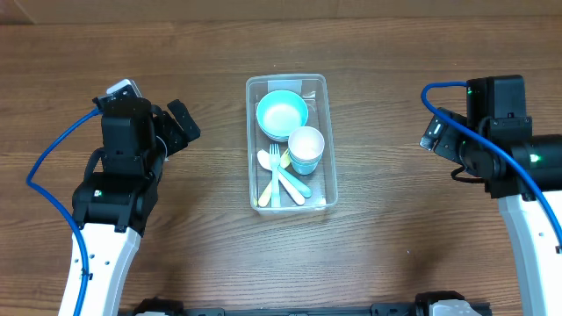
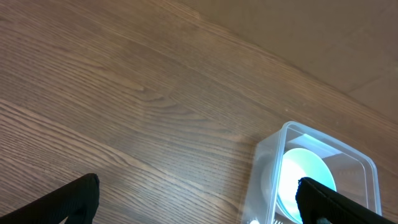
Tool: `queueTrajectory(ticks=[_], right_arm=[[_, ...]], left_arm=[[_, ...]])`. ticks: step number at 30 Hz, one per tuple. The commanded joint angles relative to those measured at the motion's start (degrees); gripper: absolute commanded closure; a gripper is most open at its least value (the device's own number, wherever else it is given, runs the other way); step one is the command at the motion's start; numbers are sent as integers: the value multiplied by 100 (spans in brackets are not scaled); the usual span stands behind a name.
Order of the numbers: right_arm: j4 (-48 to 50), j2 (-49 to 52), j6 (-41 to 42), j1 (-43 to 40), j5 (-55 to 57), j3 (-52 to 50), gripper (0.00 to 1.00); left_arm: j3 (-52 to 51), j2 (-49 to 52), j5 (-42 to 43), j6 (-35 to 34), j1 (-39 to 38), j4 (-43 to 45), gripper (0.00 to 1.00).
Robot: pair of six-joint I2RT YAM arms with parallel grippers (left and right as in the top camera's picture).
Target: Pack container
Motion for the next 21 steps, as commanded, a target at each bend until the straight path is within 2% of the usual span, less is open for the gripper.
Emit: queueTrajectory(ticks=[1,14,18,21], right_arm=[[28,-28,-17,-22,15,76,0],[31,-116,-20,-22,24,76,0],[496,-1364,-13,-4,-238,31,0],[1945,-2981,-15,-4,-844,-627,0]], left_arm=[[94,24,-68,87,31,-15,0],[94,173,-55,87,31,-127,0],[94,249,-55,85,31,-127,0],[94,291,-55,87,31,-127,0]])
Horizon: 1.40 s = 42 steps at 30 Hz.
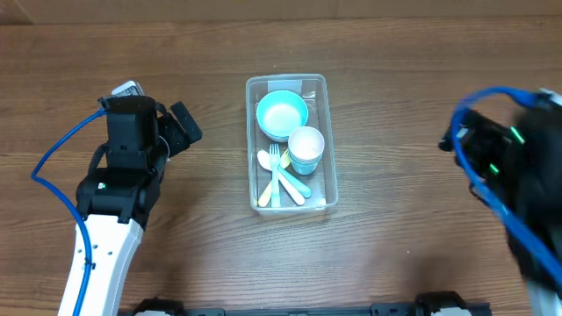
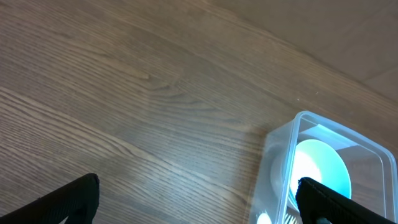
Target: Pack container
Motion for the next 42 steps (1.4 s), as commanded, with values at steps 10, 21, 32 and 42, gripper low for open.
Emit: queueTrajectory(ticks=[10,21,32,42], right_arm=[[5171,-5353,-129,-9,-1217,-5497,0],[6638,-5449,-2175,-9,-1779,-7423,0],[6159,-5462,-1965,-9,-1648,-8098,0],[5930,-5462,-2055,-9,-1609,-8098,0]], left_arm=[[94,157,-55,72,31,2,0],[94,162,-55,72,31,2,0],[94,177,-55,72,33,2,0],[94,186,-55,72,33,2,0]])
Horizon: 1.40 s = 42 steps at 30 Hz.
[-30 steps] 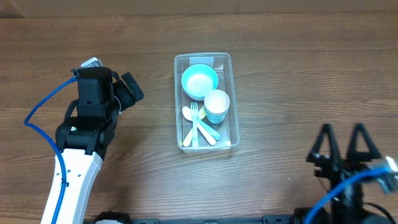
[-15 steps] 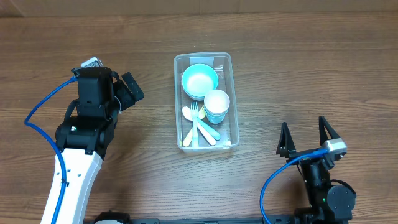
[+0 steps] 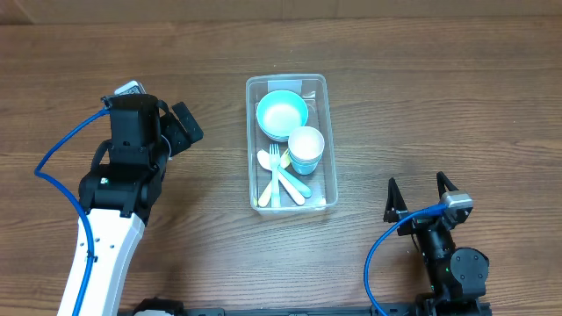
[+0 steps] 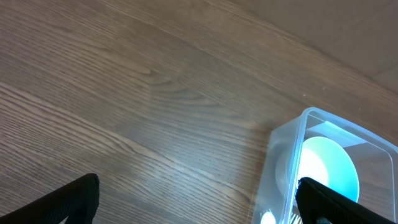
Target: Pack container
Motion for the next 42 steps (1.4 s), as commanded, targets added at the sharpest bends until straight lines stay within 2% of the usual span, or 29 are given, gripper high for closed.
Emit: queueTrajectory(ticks=[1,15,18,23,26,29,31,34,37,40,42], right_arm=[[20,-63,-4,-9,63,-59,0],[20,-63,-4,-9,63,-59,0],[20,-63,-4,-9,63,-59,0],[20,-63,-4,-9,63,-59,0],[20,-63,-4,-9,63,-59,0],[20,-63,-4,-9,63,-59,0],[20,-63,-4,-9,63,-59,0],[20,-63,-4,-9,63,-59,0],[20,-63,-4,-9,63,-59,0],[20,-63,-4,-9,63,-59,0],[20,-63,-4,-9,63,-59,0]], left_arm=[[94,48,-55,70,33,15,0],[90,55,-55,70,33,17,0],[61,-208,-57,70,33,-22,0],[46,-2055,-52,70,31,-44,0],[46,-4039,-74,105,33,-57,0],[46,-5333,-74,551,33,-494,0],[4,-5807,-70,603,33,-1298,0],[-199,-5858,-52,601,33,-1814,0],[-1036,-5862,-55,603,33,-1438,0],[-2575,-5866,59,605,33,162,0],[-3786,-6013,59,728,33,1569,0]])
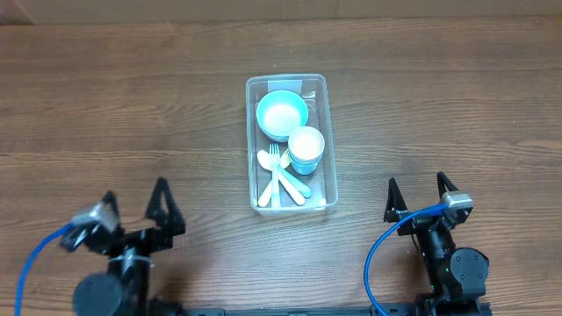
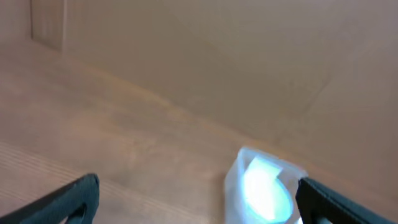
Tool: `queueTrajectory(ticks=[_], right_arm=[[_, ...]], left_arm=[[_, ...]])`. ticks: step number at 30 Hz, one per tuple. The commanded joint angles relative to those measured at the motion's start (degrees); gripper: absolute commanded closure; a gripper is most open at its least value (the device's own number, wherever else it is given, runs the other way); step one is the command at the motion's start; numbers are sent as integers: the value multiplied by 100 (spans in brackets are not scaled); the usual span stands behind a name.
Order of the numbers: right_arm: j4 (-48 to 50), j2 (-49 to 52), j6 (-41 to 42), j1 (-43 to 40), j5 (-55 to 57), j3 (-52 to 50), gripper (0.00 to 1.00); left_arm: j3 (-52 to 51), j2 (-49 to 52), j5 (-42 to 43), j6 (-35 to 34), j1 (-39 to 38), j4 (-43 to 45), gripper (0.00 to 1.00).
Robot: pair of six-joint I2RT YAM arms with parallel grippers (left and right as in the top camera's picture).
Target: Pack container
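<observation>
The clear plastic container (image 1: 249,140) stands in the middle of the table. Inside it are a teal bowl (image 1: 281,114), a pale cup (image 1: 306,149) and several plastic utensils (image 1: 281,177). My left gripper (image 1: 134,195) sits at the near left edge of the table, open and empty, far from the container. My right gripper (image 1: 416,183) sits at the near right edge, also open and empty. The left wrist view is blurred. It shows the container (image 2: 233,180) and the bowl (image 2: 264,190) in the distance, between my spread fingers (image 2: 68,199).
Bare brown wooden tabletop (image 1: 132,105) surrounds the container on all sides. A blue cable (image 1: 378,254) loops beside the right arm's base, and another blue cable (image 1: 35,254) by the left arm's base.
My left arm was raised beside the container's left side and now sits folded at the near left table edge, its wrist view blurred. The right arm and the container's contents have not changed.
At first both arms stood raised on either side of the container, which held the bowl, cup and utensils. Then the right arm was blurred in motion, and after that it sat folded at the near right edge. Now the left arm sits at the near left edge too.
</observation>
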Motion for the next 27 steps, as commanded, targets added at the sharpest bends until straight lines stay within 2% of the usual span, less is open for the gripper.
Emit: queueTrajectory(ticks=[1,3,6,11,16,21,27], right_arm=[[50,-48,-4,-9,48,-59,0],[50,-48,-4,-9,48,-59,0],[50,-48,-4,-9,48,-59,0],[50,-48,-4,-9,48,-59,0],[50,-48,-4,-9,48,-59,0],[50,-48,-4,-9,48,-59,0],[50,-48,-4,-9,48,-59,0]], left_arm=[[-1202,-271,52,356,31,1126,0],[-1751,-658,94,785,31,1517,0],[-2006,-852,94,1252,59,1558,0],[-2356,-855,444,1526,590,1558,0],[-2874,-975,732,1773,597,1825,0],[-3117,-975,992,2367,597,2367,0],[-3134,-975,992,2618,597,2413,0]])
